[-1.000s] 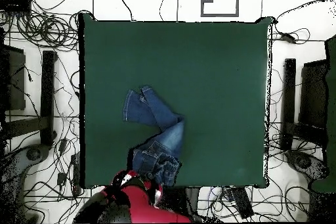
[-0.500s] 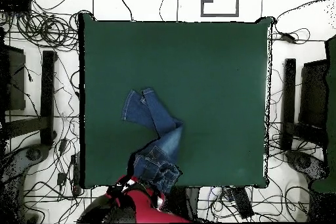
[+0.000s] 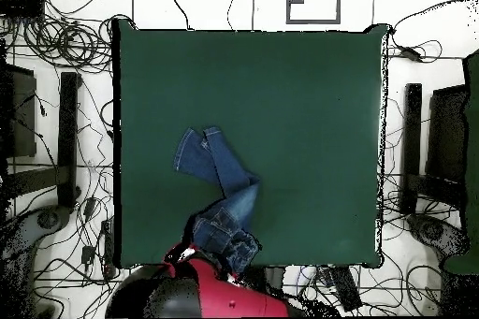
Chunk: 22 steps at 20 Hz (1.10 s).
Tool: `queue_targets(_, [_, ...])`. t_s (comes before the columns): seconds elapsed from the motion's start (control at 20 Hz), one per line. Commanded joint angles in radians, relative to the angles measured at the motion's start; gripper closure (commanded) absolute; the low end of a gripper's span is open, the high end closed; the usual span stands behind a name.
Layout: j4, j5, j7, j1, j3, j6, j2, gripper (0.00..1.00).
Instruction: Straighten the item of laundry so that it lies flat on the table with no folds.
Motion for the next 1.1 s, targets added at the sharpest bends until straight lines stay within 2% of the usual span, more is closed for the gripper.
queue_targets(0.05, [-0.058,0.056,0.229,-0.025,0.087,0.094,0.101,1.0])
queue_targets(1.1, [-0.248,0.089,0.197,-0.087,0.122,0.098,0.254,1.0])
